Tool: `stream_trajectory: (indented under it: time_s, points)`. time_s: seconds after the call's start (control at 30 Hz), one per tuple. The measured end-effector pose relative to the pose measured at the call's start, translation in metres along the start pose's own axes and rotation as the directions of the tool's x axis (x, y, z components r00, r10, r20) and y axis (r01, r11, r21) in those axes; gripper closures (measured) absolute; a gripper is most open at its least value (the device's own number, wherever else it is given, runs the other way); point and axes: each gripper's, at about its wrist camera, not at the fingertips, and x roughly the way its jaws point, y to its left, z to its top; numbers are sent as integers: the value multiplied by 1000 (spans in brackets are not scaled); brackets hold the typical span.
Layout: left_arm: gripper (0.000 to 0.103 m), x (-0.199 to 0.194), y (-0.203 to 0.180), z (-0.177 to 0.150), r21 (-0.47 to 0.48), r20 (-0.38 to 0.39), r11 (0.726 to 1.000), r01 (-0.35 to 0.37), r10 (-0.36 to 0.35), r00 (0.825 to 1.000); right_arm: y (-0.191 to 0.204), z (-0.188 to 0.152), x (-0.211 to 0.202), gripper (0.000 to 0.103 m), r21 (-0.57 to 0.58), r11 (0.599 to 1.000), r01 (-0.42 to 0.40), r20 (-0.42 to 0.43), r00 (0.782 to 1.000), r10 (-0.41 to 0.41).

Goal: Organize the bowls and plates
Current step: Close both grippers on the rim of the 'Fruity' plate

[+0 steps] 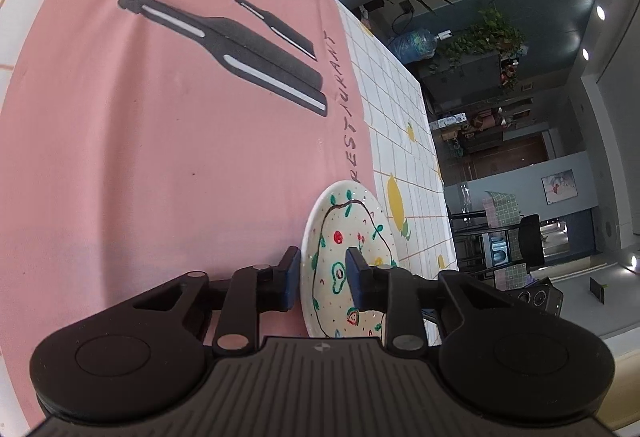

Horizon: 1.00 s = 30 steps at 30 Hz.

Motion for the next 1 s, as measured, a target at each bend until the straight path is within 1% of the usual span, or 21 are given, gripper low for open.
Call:
stream_trajectory:
  time_s: [0.03, 0.07, 0.13, 0.17, 0.3, 0.33, 0.4, 0.5, 0.63, 0.77, 0.83, 0.9, 1.0]
  points:
    - [80, 0, 3, 0, -15, 0, 1000, 4, -4, 1000, -1, 1, 1, 75, 4, 1000, 0, 0, 1000, 0]
    - [81, 1, 6, 0, -29, 1, 1000, 11, -11, 1000, -2, 1, 0, 79, 6, 1000, 5, 0, 1000, -5]
    - [91, 1, 9, 0, -36, 4, 999, 6, -6, 1000, -3, 0, 0, 86, 7, 1000, 19, 1, 1000, -19]
    - [91, 2, 9, -1, -34, 3, 999, 8, -8, 1000, -3, 0, 0, 89, 6, 1000, 27, 2, 1000, -27]
    - [93, 2, 5, -2, -21, 18, 1000, -1, 2, 1000, 0, -1, -1, 90, -7, 999, 39, 3, 999, -39]
    - [96, 2, 3, -2, -15, 21, 1000, -2, 2, 1000, 0, -1, -1, 90, -3, 999, 39, 3, 999, -39]
    - [97, 2, 0, -2, -6, 26, 1000, -13, 13, 1000, -2, -1, -1, 95, 11, 999, 44, 2, 999, -44]
    - [97, 2, -2, -3, 1, 29, 1000, -22, 22, 999, -7, -1, -2, 96, 52, 998, 30, -2, 1000, -30]
    - [97, 3, -8, -3, 34, 28, 998, -50, 49, 998, -9, -1, -5, 97, 70, 997, 22, 1, 1000, -22]
    - [96, 5, -15, -4, 48, 15, 996, -75, 75, 997, -10, -2, -11, 97, 100, 995, 8, 9, 1000, -9]
    - [96, 8, -17, -5, 50, 0, 996, -77, 77, 997, -10, -2, -17, 98, 115, 993, -2, 22, 1000, -1]
    - [96, 10, -21, -6, 53, -10, 996, -77, 77, 997, -8, -4, -24, 98, 118, 993, 7, 27, 1000, -10]
    - [96, 9, -26, -8, 69, -13, 994, -80, 81, 997, -7, -9, -29, 98, 128, 991, 33, 10, 999, -35]
